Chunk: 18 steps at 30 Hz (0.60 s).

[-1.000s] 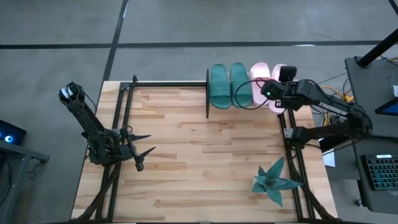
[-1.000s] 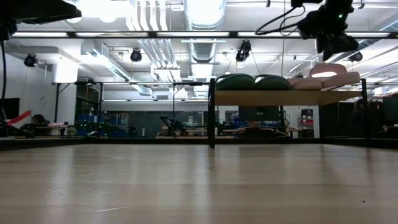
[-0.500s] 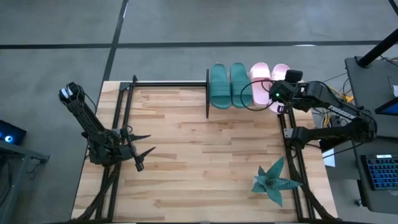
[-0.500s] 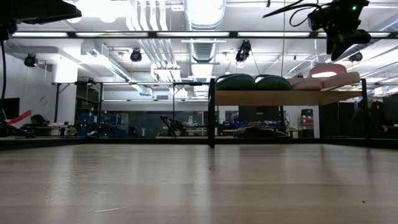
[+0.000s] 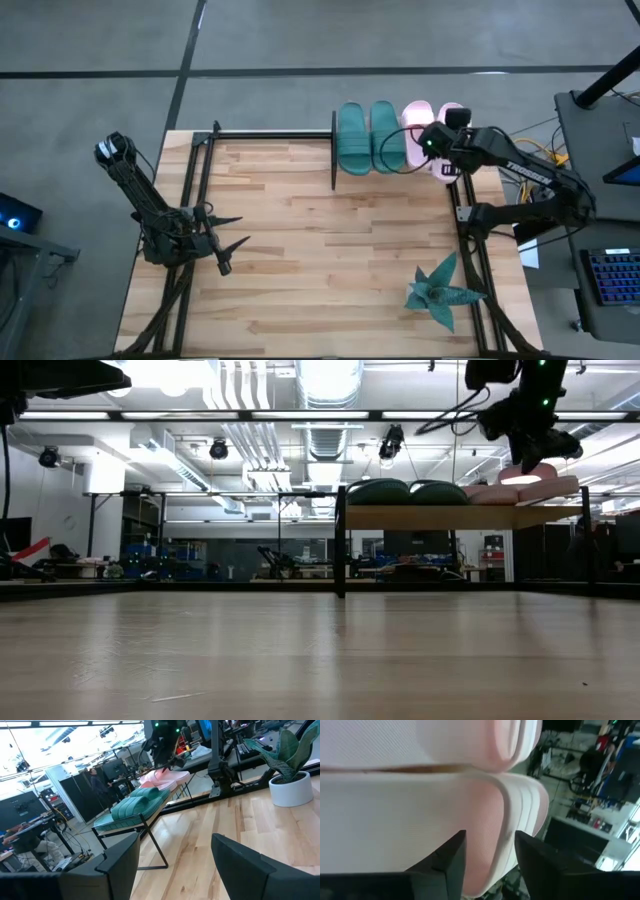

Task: Pick and place slides into the shelf
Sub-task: Put the pink slipper on the shelf

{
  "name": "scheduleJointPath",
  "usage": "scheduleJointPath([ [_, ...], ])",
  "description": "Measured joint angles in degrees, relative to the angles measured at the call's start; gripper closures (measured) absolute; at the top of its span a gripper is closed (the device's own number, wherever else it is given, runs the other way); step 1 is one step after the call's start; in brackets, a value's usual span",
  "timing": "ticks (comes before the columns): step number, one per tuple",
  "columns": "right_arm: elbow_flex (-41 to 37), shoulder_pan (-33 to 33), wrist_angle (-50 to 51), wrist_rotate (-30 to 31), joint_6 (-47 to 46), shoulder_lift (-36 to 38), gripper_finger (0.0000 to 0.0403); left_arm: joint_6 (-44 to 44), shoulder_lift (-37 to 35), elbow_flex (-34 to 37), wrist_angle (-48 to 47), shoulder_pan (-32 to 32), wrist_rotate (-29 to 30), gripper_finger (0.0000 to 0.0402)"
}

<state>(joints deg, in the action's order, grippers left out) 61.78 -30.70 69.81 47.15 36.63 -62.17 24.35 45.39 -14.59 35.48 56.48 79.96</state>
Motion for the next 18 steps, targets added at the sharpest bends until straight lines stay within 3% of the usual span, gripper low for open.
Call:
scheduleJointPath([
  [6,0.0,-4.1,-2.7,-0.2,1.5,-1.7,0.03,0.0,0.0,0.0,0.0,0.0,0.0,0.0171],
  [12,0.0,-4.6,-4.1,-0.6,10.2,-1.7,0.0385,0.0,0.0,0.0,0.0,0.0,0.0,0.0171],
  [18,0.0,-4.6,-10.9,-0.4,19.8,-1.7,0.039,0.0,0.0,0.0,0.0,0.0,0.0,0.0171],
])
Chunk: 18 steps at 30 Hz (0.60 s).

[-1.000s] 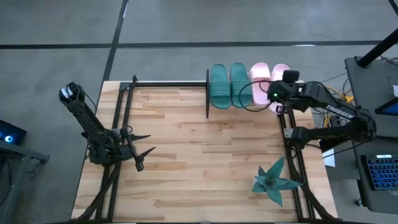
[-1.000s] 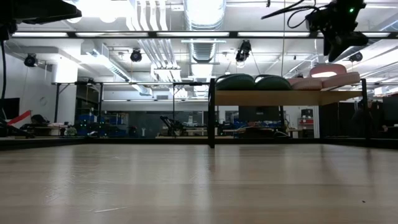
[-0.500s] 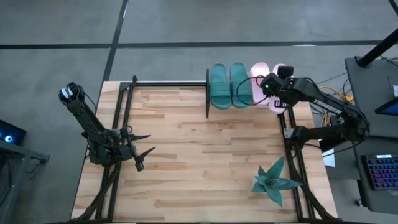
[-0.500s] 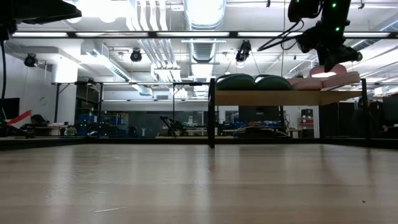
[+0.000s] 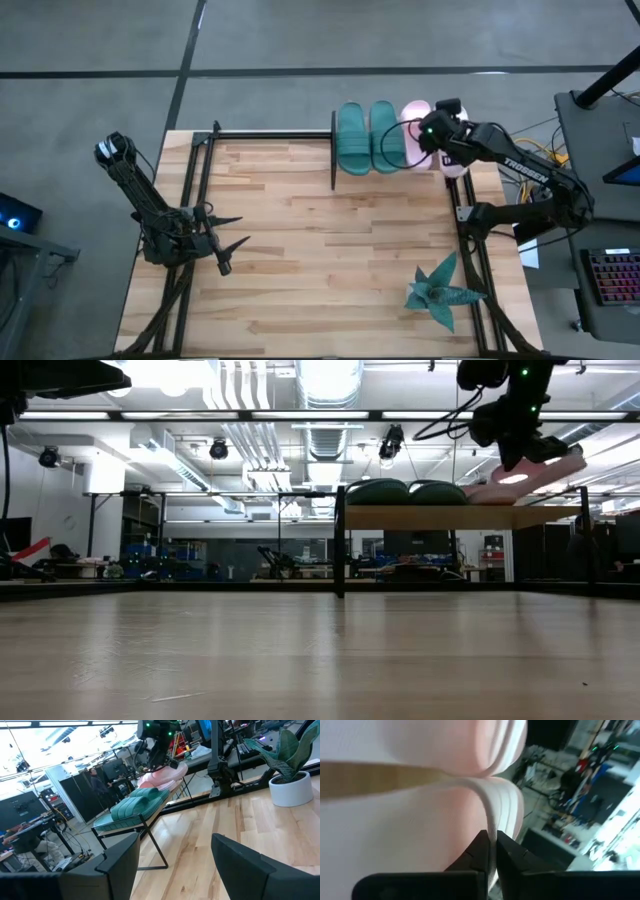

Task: Pick and place slides into the shelf
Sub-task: Put the pink slipper on the shelf

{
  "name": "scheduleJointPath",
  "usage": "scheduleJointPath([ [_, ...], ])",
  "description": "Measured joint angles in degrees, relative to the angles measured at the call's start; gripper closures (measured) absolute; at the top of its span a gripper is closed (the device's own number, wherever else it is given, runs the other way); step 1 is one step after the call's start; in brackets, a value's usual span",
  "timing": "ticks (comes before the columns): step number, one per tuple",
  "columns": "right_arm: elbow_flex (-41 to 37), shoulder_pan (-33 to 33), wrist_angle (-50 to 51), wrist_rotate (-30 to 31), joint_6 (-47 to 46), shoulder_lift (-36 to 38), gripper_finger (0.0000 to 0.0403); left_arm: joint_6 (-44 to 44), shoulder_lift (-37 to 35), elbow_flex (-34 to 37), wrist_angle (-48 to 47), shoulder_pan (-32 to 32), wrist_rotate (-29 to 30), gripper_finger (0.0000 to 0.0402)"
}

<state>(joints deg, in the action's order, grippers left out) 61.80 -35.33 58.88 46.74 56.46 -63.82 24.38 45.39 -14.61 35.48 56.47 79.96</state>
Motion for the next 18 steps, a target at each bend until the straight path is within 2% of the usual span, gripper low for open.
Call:
scheduleJointPath([
  [3,0.0,-1.0,-2.8,-1.5,3.0,-0.1,0.039,0.0,0.0,0.0,0.0,0.0,0.0,0.0171],
  [5,-0.1,-2.4,-2.8,-3.6,2.3,0.0,0.0391,0.0,0.0,0.0,0.0,0.0,0.0,0.0171],
  [11,-2.0,-6.8,-2.5,-4.7,-1.7,0.0,0.0391,-0.1,0.0,0.0,0.0,0.0,0.0,0.0171],
  [15,-4.9,-7.9,-3.4,-7.5,-1.8,0.0,0.0392,-0.1,0.0,0.0,0.0,0.0,0.0,0.0171],
  [18,-7.0,-7.9,-4.2,-7.1,-1.8,0.0,0.0392,-0.1,0.0,0.0,0.0,0.0,0.0,0.0171],
])
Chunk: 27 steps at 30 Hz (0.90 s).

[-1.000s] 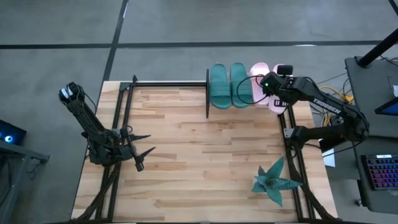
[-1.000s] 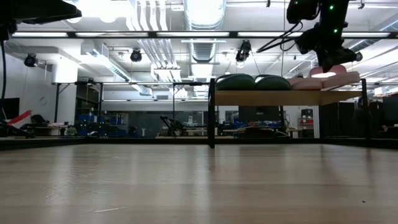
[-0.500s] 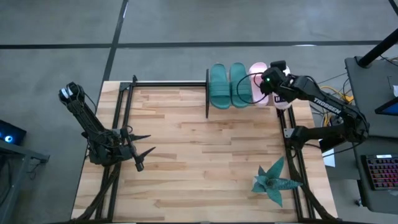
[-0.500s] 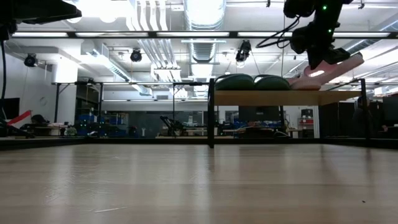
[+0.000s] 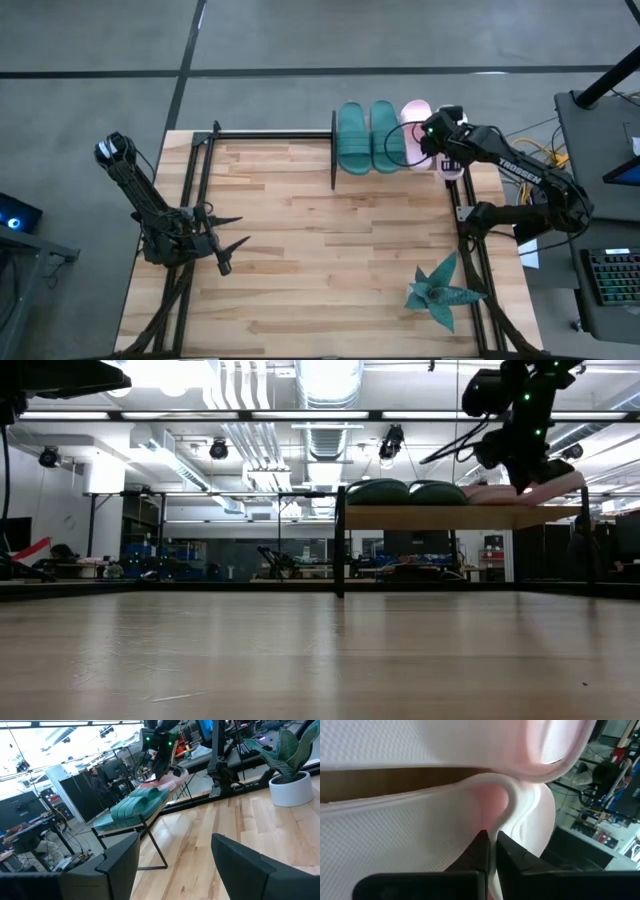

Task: Pick and place slides into the shelf
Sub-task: Put the pink slipper on the shelf

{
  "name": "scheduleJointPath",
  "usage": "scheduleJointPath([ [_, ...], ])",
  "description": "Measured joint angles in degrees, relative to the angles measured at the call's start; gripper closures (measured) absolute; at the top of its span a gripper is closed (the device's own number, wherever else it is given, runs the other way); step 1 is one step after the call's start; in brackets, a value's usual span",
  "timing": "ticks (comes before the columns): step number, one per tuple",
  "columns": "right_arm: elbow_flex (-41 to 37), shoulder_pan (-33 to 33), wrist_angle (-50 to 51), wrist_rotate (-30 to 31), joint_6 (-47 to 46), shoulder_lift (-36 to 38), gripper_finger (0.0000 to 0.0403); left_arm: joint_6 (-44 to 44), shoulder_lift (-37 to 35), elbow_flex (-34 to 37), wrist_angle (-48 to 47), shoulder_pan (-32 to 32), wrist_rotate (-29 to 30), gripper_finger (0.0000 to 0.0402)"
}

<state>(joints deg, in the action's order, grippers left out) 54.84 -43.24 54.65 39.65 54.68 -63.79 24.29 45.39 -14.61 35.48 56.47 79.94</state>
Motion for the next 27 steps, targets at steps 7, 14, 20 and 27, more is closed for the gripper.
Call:
scheduleJointPath([
  [7,1.3,0.0,0.3,0.2,-5.2,0.0,0.0376,0.0,0.0,0.0,0.0,0.0,0.0,0.0171],
  [14,4.1,0.0,2.4,-1.0,-7.2,0.7,0.0307,0.0,0.0,0.0,0.0,0.0,0.0,0.0171],
  [20,6.6,0.2,2.9,-1.1,-11.9,0.9,0.0255,0.0,0.0,0.0,0.0,0.0,0.0,0.0171],
  [27,13.0,0.2,8.6,-5.4,-20.3,2.7,0.0247,0.0,0.0,0.0,0.0,0.0,0.0,0.0171],
])
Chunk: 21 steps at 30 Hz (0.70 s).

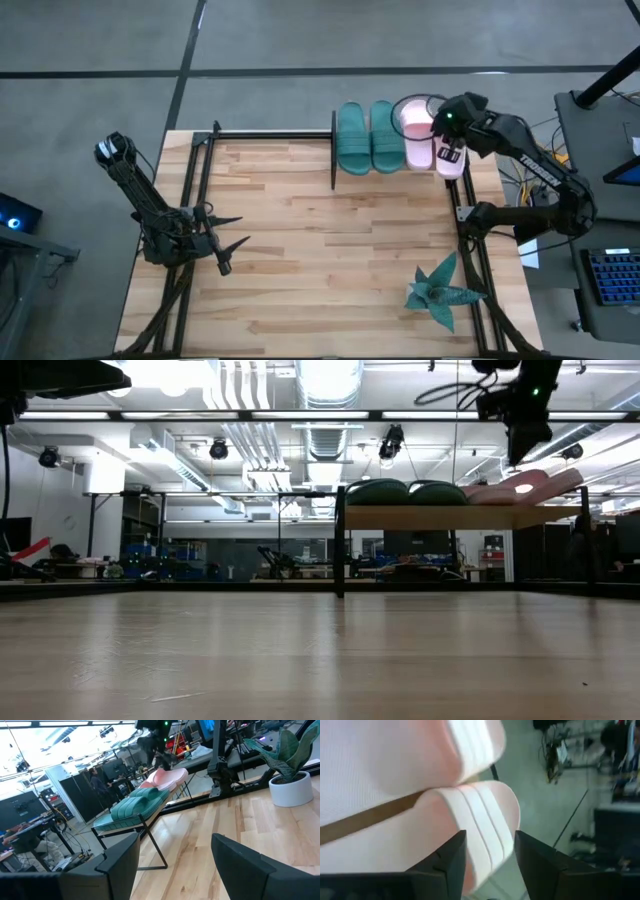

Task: Pick and place slides into the shelf
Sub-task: Put the pink slipper on the shelf

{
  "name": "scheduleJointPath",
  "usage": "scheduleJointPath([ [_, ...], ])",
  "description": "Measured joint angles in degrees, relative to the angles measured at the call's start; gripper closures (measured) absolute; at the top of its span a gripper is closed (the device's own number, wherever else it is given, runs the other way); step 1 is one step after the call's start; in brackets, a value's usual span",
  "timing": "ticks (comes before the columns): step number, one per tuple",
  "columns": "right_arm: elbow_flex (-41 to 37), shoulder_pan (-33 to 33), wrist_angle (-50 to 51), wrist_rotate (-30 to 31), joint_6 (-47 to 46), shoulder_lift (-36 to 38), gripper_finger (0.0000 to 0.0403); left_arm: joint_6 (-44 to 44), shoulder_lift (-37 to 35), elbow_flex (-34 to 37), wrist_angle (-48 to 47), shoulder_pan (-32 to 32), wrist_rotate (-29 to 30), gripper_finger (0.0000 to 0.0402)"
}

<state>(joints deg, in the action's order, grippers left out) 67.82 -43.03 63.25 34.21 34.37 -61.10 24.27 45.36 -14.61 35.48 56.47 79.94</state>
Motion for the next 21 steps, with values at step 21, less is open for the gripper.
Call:
scheduleJointPath([
  [21,5.7,-0.3,13.3,-0.7,-27.8,-2.2,0.0394,0.0,0.4,0.0,0.0,0.0,0.0,0.0171],
])
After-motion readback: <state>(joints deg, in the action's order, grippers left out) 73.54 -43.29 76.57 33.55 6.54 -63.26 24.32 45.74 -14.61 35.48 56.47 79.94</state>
